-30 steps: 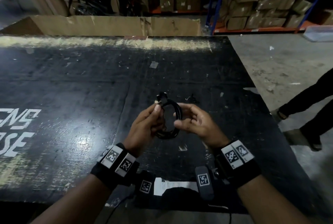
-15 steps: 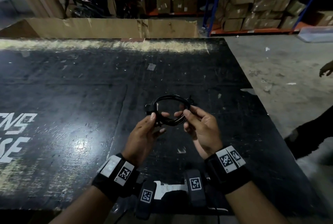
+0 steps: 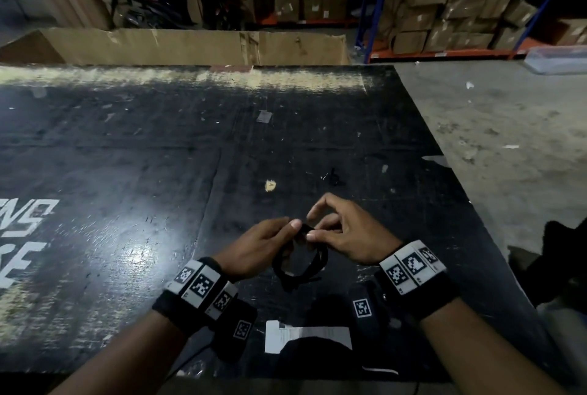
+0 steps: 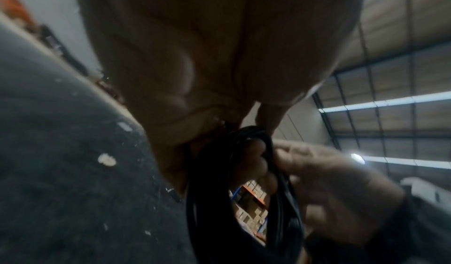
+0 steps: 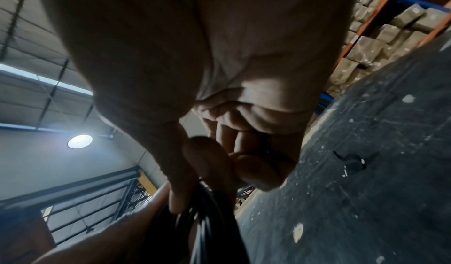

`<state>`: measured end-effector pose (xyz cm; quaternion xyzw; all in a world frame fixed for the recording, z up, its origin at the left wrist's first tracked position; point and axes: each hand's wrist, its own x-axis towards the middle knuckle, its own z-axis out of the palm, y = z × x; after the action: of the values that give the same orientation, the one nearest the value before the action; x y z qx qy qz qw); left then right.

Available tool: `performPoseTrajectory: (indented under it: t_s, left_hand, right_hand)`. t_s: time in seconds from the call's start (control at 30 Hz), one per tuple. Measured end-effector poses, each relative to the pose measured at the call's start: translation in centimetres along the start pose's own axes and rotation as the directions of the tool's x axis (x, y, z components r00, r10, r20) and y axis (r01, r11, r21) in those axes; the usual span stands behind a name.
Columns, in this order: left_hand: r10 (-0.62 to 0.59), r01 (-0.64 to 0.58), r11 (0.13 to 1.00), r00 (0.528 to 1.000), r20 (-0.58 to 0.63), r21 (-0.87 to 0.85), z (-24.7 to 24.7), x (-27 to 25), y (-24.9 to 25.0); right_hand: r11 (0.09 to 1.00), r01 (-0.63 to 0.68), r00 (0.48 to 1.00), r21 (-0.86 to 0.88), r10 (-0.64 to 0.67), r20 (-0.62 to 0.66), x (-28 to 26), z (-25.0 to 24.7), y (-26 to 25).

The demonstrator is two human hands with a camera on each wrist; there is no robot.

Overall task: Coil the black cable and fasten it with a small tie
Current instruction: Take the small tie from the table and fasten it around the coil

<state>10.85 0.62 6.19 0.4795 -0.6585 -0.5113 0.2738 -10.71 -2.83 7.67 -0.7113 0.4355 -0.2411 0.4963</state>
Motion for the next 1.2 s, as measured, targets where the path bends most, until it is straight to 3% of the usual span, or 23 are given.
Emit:
performPoseTrajectory:
  t_s: [0.1,0.23,0.33,0.4,0.47,0.7,0.87,1.0,1.13,1.2]
  left_hand:
    - [-0.045,0.049,0.993,0.998,0.043,-0.110,0.4,0.2,-0.5]
    - [-0.055,0.050,0.958,0.998,-0.010,-0.282,0.8,0.4,-1.2]
    - [-0.087,0.038,0.926,0.990,-0.115,-0.375,0.7,0.5,-1.6]
    - [-0.112,0.029,0.910,0.978,-0.177,-0.414,0.6,0.5,-1.8]
    - [-0.117,0.016,0.906,0.970,-0.214,-0.422,0.4,0.5,-2.2]
    - [-0.191,0.027,0.900,0.922,-0.338,-0.435,-0.5,1.0,-2.7]
    - [-0.229,0.039,0.871,0.914,-0.334,-0.490,-1.1,0.9,-2.8]
    - [-0.163,0.023,0.933,0.916,-0.366,-0.358,-1.2,1.1,-2.9]
    - [-0.027,-0.053,0.984,0.900,-0.434,-0.172,-1.1,1.3,-2.6]
    - [0.054,-0.090,0.995,0.878,-0.476,-0.053,-1.0,1.4,-2.4]
  right_hand:
    - [0.999,-0.046,0.999,-0.011,0.046,-0.003,0.3,0.0,0.4]
    - [0.987,-0.099,0.990,0.130,0.084,0.112,1.9,-0.7,0.8]
    - [0.974,-0.196,0.974,0.112,0.207,-0.092,5.7,-2.6,3.6]
    - [0.945,-0.313,0.898,-0.096,0.262,-0.354,8.8,-4.2,6.0]
    - [0.882,-0.420,0.820,-0.214,0.268,-0.505,11.5,-5.3,7.6]
    - [0.783,-0.541,0.770,-0.307,0.313,-0.557,18.3,-4.7,11.2]
    - [0.800,-0.546,0.753,-0.248,0.339,-0.563,18.6,-5.0,11.4]
    - [0.875,-0.477,0.756,-0.082,0.361,-0.545,16.6,-5.8,10.1]
    - [0.942,-0.267,0.752,0.201,0.335,-0.567,11.9,-4.9,6.2]
    - [0.923,-0.121,0.758,0.366,0.324,-0.566,8.7,-3.6,3.7]
